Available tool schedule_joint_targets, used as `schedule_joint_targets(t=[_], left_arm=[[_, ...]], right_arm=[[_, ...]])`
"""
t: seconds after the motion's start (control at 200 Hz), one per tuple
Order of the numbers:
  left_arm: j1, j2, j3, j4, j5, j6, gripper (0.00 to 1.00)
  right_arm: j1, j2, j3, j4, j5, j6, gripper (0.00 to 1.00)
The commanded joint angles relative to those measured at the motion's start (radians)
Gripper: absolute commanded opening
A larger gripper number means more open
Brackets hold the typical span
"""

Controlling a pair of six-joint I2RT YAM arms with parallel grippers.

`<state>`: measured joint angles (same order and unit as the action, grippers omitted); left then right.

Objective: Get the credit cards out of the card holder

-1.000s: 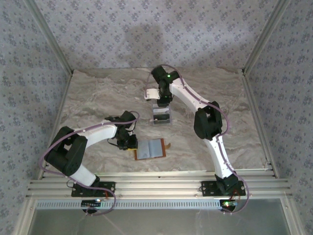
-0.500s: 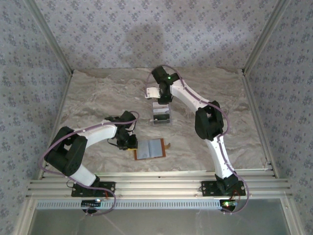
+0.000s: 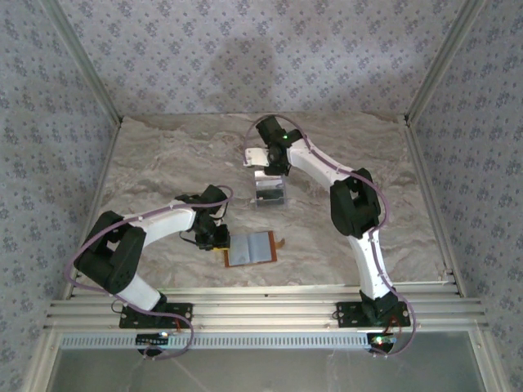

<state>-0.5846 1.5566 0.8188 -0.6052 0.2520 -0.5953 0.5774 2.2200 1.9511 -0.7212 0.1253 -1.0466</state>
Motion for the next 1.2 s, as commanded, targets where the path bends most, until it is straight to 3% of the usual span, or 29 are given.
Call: schedule_joint_targets(t=[0.0, 0.275, 0.515, 0.585, 0.7, 0.849, 0.979, 1.089, 1.194], left_arm=[[-0.006, -0.039, 0.018, -0.032, -0.018, -0.007, 0.22], [0.0, -0.091, 0.032, -0.015, -0.063, 0.003, 0.22], [0.043, -0.19, -0.002, 0.043, -0.104, -0.004, 0.26], [0.069, -0.229, -0.038, 0.088, -0.102, -0.018, 0.28], [0.125, -0.297, -0.081, 0.127, -0.086, -0.036, 0.38], [0.187, -0.349, -0.104, 0.131, -0.075, -0.025, 0.4], [0.229, -0.388, -0.127, 0.14, -0.081, -0.035, 0.43], [0.261, -0.442, -0.166, 0.184, -0.073, -0.054, 0.44], [0.267, -0.527, -0.218, 0.262, -0.067, -0.092, 0.45]], right_arm=[[0.014, -0.081, -0.006, 0.013, 0.007, 0.046, 0.41], [0.05, -0.19, -0.038, 0.002, 0.064, 0.265, 0.41], [0.138, -0.358, -0.231, 0.051, 0.08, 0.676, 0.42], [0.188, -0.396, -0.29, 0.049, 0.104, 0.8, 0.44], [0.292, -0.443, -0.388, 0.073, 0.098, 0.955, 0.37], [0.399, -0.475, -0.463, 0.111, 0.117, 1.223, 0.3], [0.45, -0.456, -0.486, 0.09, 0.083, 1.463, 0.21], [0.475, -0.446, -0.508, 0.063, 0.031, 1.642, 0.22], [0.483, -0.416, -0.538, 0.07, -0.054, 1.698, 0.27]])
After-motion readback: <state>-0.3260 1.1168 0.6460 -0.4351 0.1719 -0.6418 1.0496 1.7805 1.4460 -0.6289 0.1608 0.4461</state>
